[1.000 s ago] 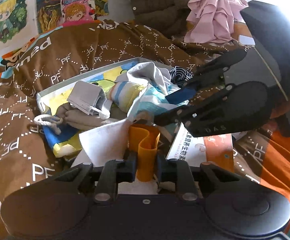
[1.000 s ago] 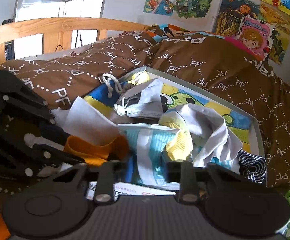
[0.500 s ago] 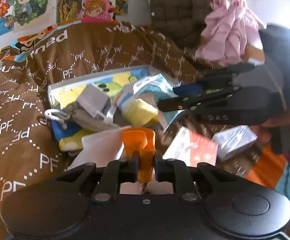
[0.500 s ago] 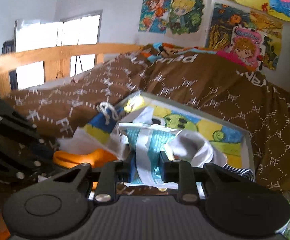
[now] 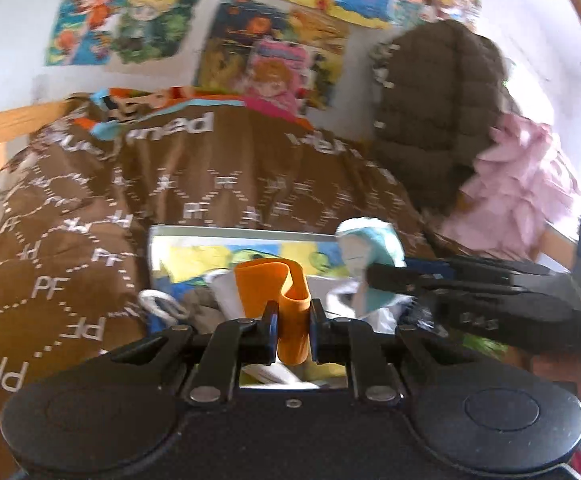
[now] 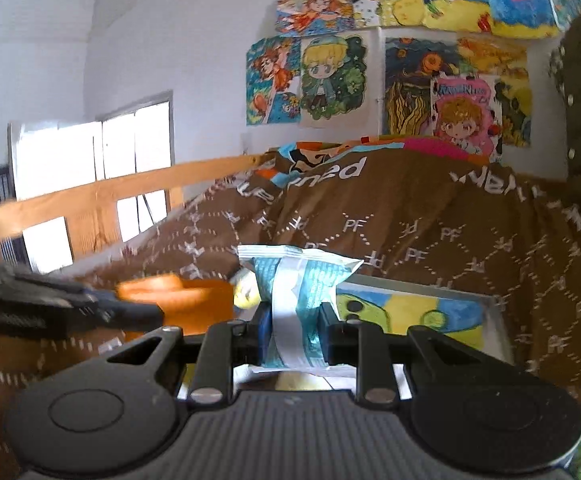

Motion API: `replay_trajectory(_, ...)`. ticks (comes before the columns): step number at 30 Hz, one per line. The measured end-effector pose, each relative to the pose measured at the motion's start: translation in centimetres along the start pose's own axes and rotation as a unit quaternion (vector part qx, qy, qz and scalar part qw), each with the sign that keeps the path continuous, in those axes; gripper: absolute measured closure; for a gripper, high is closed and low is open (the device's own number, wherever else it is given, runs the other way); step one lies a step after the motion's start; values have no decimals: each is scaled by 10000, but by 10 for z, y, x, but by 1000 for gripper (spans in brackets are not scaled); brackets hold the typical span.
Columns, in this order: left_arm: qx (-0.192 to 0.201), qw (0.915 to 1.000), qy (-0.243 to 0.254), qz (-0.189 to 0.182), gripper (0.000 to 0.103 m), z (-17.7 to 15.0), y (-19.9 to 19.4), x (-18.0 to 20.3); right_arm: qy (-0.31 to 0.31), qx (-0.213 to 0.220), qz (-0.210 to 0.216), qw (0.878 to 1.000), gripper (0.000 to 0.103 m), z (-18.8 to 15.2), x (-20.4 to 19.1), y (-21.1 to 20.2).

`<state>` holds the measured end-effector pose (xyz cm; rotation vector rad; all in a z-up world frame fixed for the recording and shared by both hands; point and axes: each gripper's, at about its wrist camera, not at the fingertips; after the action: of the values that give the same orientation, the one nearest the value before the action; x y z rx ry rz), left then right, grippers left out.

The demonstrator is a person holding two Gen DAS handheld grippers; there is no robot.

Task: Organize soft objects
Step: 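Carry the orange cup and mask into the tray and open both tools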

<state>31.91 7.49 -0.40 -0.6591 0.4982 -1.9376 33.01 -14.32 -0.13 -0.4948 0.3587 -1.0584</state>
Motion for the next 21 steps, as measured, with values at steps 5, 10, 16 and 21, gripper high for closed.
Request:
replay_trajectory(5, 82, 9990, -372, 221, 87, 3, 23, -23, 363, -170, 252, 9989, 76, 3, 6, 29)
replay_trajectory(10, -96, 9977, -584, 324, 87, -3, 41, -38, 506, -492, 247, 9972, 76, -3, 10, 51)
replay_trajectory(16, -394, 9962, -663, 403, 87, -9, 54, -44, 509, -809, 194, 9952, 76, -5, 2, 62)
replay_trajectory(21, -579, 9935, -818, 541, 87, -11, 60, -50, 509, -1066, 43, 9930, 77, -8, 2, 73)
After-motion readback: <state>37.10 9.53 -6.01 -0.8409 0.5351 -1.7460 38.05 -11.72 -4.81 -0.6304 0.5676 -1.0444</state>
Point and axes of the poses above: each gripper's, at about its wrist camera, not at the fingertips, and y roughly the way its jaws point, x to its right, z to its top, and after that the axes turned 15 degrees about -x, right-handed
